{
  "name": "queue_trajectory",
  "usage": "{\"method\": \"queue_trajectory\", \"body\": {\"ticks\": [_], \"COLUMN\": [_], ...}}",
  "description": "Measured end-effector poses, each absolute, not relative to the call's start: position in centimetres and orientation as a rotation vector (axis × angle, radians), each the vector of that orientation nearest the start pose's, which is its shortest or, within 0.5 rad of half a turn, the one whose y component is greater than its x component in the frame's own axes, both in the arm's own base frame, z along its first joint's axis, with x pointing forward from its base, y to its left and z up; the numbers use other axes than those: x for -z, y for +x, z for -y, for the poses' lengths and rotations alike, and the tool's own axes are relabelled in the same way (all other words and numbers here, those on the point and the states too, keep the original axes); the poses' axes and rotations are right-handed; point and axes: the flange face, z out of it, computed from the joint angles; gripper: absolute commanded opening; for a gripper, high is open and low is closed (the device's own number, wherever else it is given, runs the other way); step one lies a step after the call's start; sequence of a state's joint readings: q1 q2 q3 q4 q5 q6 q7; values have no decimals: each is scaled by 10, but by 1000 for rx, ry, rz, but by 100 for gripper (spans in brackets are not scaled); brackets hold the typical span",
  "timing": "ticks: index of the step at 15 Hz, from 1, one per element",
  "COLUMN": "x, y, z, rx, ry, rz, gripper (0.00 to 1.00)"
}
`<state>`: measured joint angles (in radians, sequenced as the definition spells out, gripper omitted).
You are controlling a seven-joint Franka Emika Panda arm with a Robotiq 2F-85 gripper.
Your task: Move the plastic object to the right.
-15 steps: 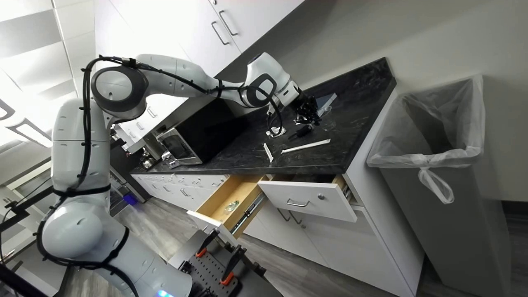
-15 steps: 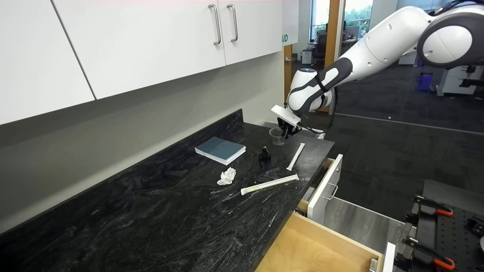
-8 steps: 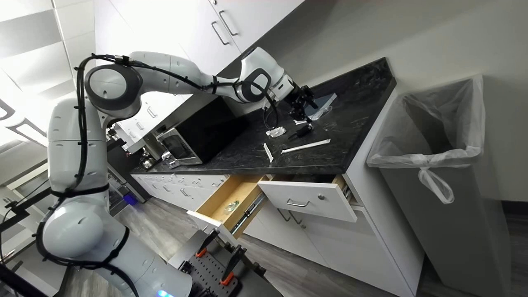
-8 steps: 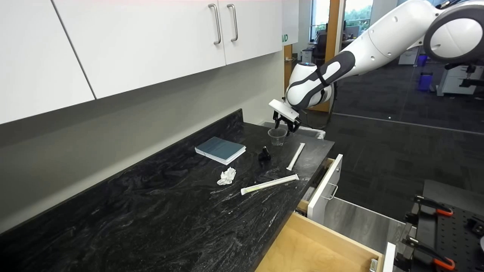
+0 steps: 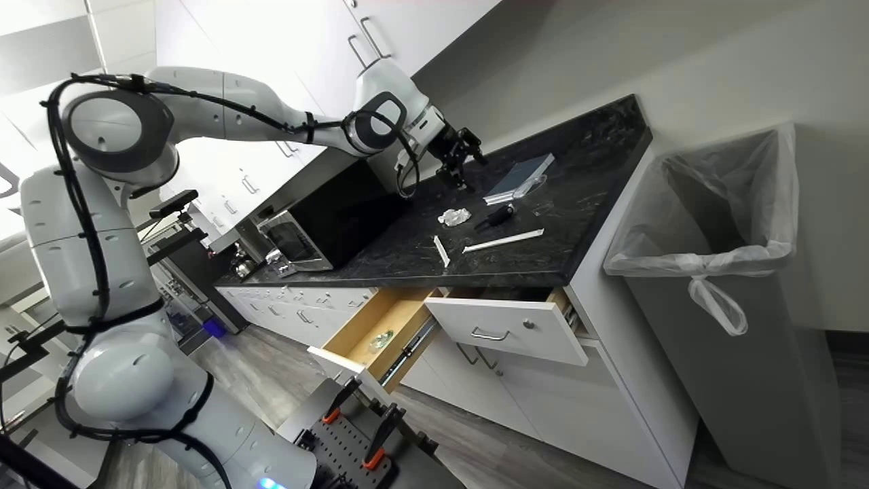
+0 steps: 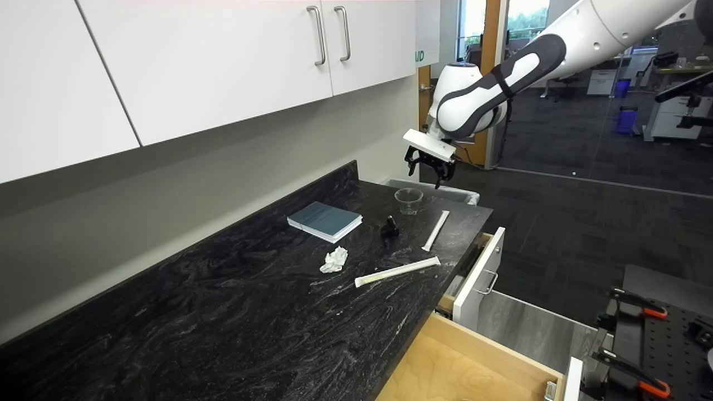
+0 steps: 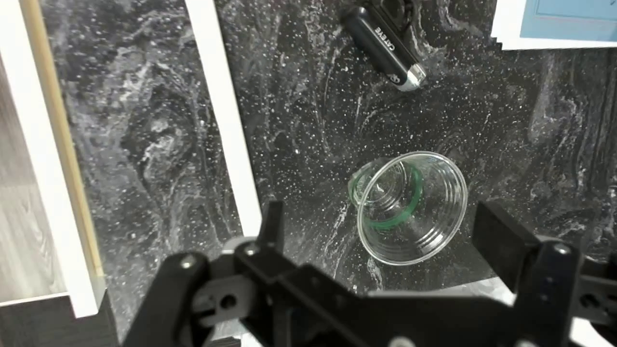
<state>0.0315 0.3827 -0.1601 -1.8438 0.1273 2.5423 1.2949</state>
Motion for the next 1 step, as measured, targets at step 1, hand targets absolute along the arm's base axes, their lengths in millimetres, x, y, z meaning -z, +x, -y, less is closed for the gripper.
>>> {"method": "queue_trajectory", "body": {"ticks": [1], "x": [-363], "y": [654], "z": [74], "rx": [377], "ry": [-2161], "rz": [-1967], "gripper": [100]}}
